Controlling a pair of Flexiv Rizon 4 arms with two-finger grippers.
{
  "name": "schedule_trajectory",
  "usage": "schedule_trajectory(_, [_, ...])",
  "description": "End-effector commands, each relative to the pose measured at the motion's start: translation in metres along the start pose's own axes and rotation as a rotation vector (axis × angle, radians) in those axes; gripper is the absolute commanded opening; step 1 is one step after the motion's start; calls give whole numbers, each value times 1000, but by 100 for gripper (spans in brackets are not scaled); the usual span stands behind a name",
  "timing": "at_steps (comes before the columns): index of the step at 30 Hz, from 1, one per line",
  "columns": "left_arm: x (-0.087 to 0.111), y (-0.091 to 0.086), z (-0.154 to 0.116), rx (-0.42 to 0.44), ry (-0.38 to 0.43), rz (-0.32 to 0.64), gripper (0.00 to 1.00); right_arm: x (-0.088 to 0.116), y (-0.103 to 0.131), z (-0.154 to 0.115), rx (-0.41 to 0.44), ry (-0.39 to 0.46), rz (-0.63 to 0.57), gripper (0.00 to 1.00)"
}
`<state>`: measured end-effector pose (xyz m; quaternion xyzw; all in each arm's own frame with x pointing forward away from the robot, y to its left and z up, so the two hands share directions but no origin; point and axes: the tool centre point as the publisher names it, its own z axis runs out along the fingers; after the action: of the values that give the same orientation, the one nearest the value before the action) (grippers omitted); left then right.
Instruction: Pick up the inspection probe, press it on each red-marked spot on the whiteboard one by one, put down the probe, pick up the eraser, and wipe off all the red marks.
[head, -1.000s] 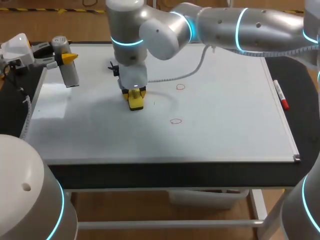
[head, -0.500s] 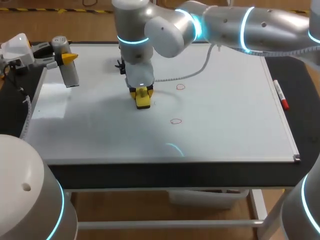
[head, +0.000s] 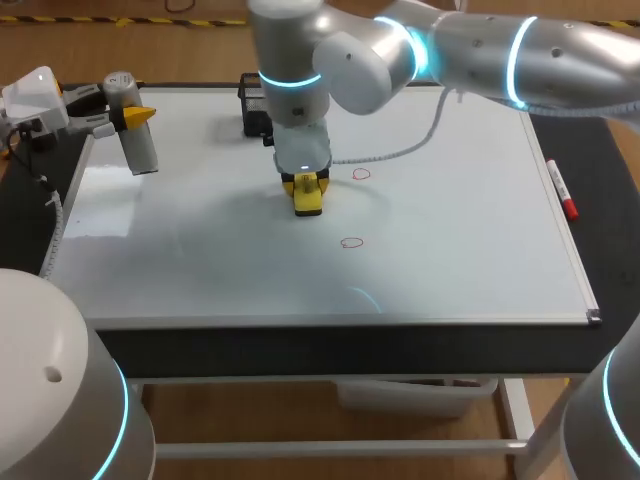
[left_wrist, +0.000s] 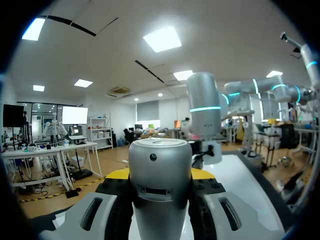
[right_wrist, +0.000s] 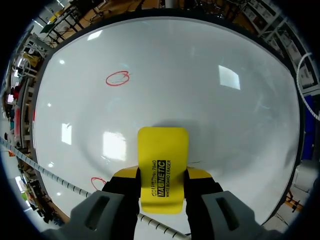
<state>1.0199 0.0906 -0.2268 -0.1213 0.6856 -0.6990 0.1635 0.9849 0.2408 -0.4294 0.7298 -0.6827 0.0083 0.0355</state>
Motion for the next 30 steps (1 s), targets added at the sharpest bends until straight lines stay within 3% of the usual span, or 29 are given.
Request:
schedule_trajectory(1, [1,-1,1,0,-4,2,0,6,1,-9,-38,-11,-34,0])
schedule_trajectory(16, [1,-1,1,0,-4,2,0,16,-21,-61,1,-21,-33,0])
schedule_trajectory(30, [1,-1,1,0,-4,2,0,16,-21,-61,1,-21,-33,0])
